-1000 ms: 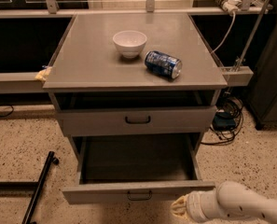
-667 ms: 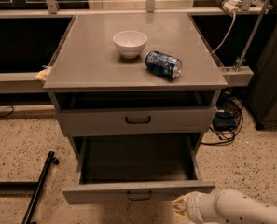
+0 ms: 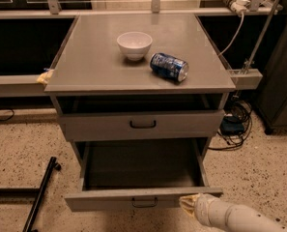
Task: Close middle drawer
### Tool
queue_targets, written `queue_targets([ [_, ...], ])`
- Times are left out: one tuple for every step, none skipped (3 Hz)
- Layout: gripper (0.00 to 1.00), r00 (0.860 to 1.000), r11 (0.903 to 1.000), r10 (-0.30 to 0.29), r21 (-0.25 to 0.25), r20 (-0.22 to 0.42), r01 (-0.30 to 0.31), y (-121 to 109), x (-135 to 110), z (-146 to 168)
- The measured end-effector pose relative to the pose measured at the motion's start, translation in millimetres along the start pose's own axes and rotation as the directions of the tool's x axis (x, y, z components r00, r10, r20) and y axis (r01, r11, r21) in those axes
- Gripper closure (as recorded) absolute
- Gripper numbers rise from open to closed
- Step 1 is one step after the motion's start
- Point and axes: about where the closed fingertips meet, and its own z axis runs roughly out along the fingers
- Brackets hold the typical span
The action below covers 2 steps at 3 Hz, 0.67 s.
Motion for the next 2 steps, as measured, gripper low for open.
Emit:
queue_targets([
  [1.0,0.999,0.996,0.033,0.082,0.018,-0.034,-19.6,11.8,1.6],
  [1.0,0.997,0.9885,0.071,0.132,0.033,-0.074,-43.0,26.6,8.7],
])
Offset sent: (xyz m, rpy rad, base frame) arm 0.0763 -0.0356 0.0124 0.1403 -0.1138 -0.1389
